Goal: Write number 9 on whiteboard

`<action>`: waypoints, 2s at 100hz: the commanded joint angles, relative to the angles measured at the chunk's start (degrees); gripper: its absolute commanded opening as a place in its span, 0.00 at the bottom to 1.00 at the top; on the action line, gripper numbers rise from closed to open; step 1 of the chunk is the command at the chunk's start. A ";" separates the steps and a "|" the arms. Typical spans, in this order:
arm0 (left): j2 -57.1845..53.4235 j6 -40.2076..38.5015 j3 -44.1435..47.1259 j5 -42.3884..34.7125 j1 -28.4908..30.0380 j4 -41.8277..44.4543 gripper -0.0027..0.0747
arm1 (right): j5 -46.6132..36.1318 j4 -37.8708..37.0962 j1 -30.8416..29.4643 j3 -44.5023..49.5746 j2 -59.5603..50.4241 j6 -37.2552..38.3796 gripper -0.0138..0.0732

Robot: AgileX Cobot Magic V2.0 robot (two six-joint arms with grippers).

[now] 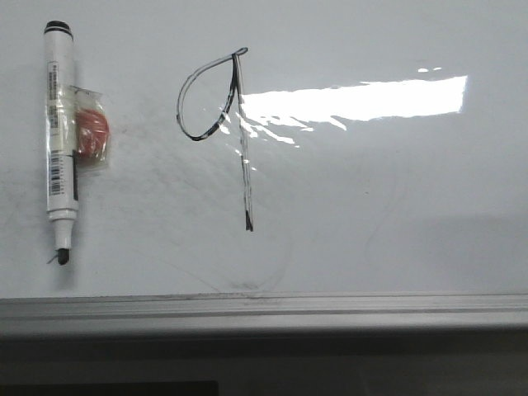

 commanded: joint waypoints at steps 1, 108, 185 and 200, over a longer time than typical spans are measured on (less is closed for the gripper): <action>-1.71 -0.49 2.40 0.08 1.01 5.04 0.01 | -4.15 -0.57 0.12 0.59 0.47 -0.26 0.09; -1.71 -0.49 2.40 0.55 -0.14 4.54 0.01 | -3.73 -0.57 -1.48 0.59 0.47 -0.26 0.09; -1.61 -0.49 2.40 0.55 -0.04 4.54 0.01 | 23.63 2.47 -55.46 0.62 -12.06 -5.90 0.09; -1.61 -0.49 2.40 0.55 -0.04 4.54 0.01 | 23.44 2.47 -55.46 0.62 -12.06 -6.02 0.09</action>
